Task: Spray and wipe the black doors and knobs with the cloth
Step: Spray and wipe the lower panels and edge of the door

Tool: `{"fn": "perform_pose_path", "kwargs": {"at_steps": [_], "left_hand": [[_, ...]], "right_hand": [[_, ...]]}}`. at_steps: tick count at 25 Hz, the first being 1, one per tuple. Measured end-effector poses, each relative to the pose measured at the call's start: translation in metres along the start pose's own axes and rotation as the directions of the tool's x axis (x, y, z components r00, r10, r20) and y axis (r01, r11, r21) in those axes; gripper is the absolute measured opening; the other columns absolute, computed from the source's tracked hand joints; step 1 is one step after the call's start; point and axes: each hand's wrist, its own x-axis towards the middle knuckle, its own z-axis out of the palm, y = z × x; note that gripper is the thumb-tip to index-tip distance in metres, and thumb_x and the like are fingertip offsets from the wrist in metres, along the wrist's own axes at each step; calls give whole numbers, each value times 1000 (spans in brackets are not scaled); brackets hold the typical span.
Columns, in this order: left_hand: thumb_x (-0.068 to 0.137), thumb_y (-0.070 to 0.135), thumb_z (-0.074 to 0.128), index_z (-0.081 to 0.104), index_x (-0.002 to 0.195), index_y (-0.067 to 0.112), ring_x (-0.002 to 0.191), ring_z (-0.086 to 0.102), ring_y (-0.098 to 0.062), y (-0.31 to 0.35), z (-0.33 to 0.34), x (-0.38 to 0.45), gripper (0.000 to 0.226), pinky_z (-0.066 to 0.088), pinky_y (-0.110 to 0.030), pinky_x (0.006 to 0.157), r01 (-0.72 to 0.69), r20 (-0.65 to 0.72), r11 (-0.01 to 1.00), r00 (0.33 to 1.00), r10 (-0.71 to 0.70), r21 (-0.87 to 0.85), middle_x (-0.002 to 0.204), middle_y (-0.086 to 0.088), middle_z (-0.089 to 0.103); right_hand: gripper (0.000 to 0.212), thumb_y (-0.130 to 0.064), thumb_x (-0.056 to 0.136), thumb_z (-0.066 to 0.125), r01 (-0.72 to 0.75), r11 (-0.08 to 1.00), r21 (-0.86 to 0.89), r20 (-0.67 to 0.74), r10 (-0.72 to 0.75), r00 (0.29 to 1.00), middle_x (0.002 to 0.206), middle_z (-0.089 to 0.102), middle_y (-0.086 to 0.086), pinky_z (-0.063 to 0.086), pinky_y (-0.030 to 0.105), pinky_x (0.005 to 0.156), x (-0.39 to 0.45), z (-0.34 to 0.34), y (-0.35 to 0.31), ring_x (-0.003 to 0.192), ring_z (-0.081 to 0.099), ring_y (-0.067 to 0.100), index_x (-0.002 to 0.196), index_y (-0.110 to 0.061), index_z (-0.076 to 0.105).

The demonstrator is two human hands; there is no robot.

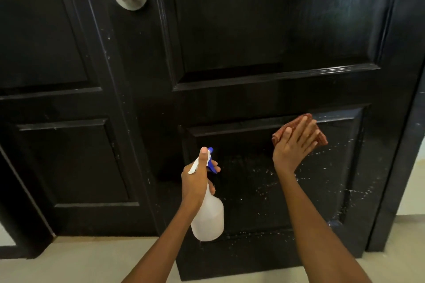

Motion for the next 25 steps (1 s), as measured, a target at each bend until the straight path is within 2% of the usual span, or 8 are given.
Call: {"fn": "perform_pose_path", "kwargs": {"at_steps": [3,6,9,11,13,17,20,25], "left_hand": [[91,63,42,71,88,9,46,56,-27,1,3,0,62,47,-28,45,-13,10,1000,1000,13,9,81,-3,75],[92,63,42,72,88,10,46,56,-26,2,7,3,61,47,-29,45,-28,-3,999,1000,28,27,82,-4,75],[95,62,41,72,88,12,47,58,-28,1,14,4,60,49,-32,48,-36,-7,999,999,37,40,81,-4,75],[94,64,40,72,90,13,48,58,-29,2,22,5,60,49,-33,49,-38,3,998,999,38,53,82,-3,76],[93,66,40,71,91,13,47,57,-29,6,37,8,62,49,-32,47,-42,31,998,999,40,56,83,-3,76],[94,65,40,72,89,12,46,56,-29,14,78,11,62,49,-32,48,-40,100,998,994,36,39,84,-3,76],[93,67,39,72,89,12,46,56,-27,20,107,12,63,50,-33,51,-31,155,999,988,25,34,85,-2,76],[92,65,37,71,89,13,46,57,-25,20,141,9,63,51,-31,51,-46,213,998,976,37,38,86,-2,75]], "right_hand": [[65,-52,110,13,-203,973,111,-8,205,979,173,-14,3,-8,59,126,4,2,-37,158,-14,35,165,-25,-8],[67,-47,110,19,117,993,-4,100,-116,988,172,-18,2,-16,56,124,-38,23,-60,157,-20,33,166,-22,-7],[65,-45,110,25,636,766,-93,307,-586,750,174,-9,2,-19,50,124,-67,33,-45,159,-14,30,167,-22,3],[63,-44,110,30,793,603,-89,326,-735,595,174,0,2,-12,49,127,-38,21,-30,160,-6,27,166,-24,12],[61,-42,110,36,841,524,-135,310,-784,538,174,8,2,-3,48,129,-7,3,-6,161,2,25,165,-23,20],[60,-45,110,28,647,733,-212,245,-601,761,174,7,0,1,51,129,49,-41,69,161,2,26,165,-25,18],[62,-47,111,18,295,947,-131,113,-281,953,174,0,-4,3,57,128,85,-70,107,160,-7,23,167,-23,7],[73,-60,106,6,4,1000,30,-27,-3,1000,174,-5,-1,1,57,127,109,-73,98,159,-13,25,166,-20,4]]}}
